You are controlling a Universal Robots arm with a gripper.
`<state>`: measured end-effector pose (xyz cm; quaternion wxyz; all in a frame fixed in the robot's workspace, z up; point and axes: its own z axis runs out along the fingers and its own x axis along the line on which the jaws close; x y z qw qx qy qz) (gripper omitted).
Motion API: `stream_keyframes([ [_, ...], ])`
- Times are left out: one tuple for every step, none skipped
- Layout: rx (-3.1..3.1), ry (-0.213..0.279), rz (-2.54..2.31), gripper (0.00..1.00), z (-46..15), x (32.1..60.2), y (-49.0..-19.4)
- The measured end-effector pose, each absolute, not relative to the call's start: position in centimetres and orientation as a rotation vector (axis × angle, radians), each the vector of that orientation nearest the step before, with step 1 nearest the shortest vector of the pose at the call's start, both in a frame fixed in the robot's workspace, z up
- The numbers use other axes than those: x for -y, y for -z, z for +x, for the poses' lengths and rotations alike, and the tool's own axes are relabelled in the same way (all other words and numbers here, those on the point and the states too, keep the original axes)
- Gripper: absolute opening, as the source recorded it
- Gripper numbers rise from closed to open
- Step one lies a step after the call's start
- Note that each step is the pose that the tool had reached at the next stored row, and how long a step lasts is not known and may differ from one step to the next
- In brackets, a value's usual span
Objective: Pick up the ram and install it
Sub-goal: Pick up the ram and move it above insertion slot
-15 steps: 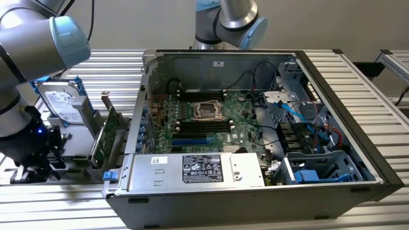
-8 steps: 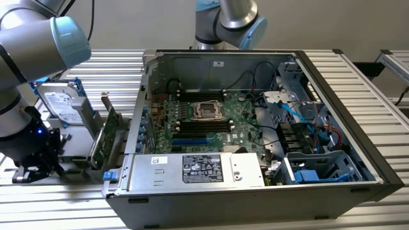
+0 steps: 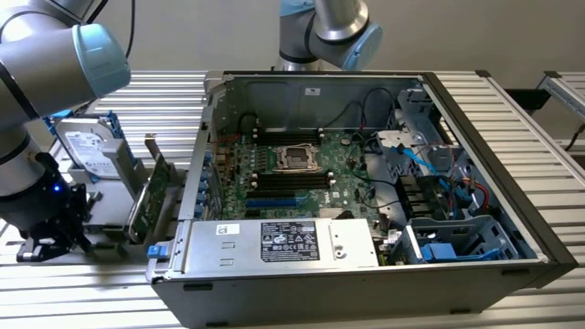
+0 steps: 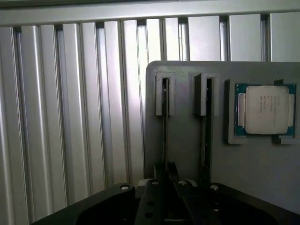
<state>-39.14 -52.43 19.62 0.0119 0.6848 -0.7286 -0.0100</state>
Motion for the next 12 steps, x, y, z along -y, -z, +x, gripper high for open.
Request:
stream_keyframes([
  [2.272,0.031,2.135,0.14,-39.14,52.43,-19.62],
  [2.272,0.031,2.135,0.14,-39.14,52.43,-19.62],
  [2.272,0.031,2.135,0.14,-39.14,52.43,-19.62],
  [2.272,0.031,2.135,0.14,-39.14,52.43,-19.62],
  [2.272,0.031,2.135,0.14,-39.14,52.43,-19.62],
  [2.272,0.031,2.135,0.14,-39.13,52.42,-19.61],
  [2.272,0.031,2.135,0.14,-39.12,52.42,-19.62],
  [2.272,0.031,2.135,0.14,-39.10,52.41,-19.64],
  [2.272,0.031,2.135,0.14,-39.08,52.41,-19.70],
  [2.272,0.031,2.135,0.14,-39.06,52.41,-19.83],
  [2.272,0.031,2.135,0.14,-39.05,52.41,-20.03],
  [2.272,0.031,2.135,0.14,-39.03,52.41,-20.27],
])
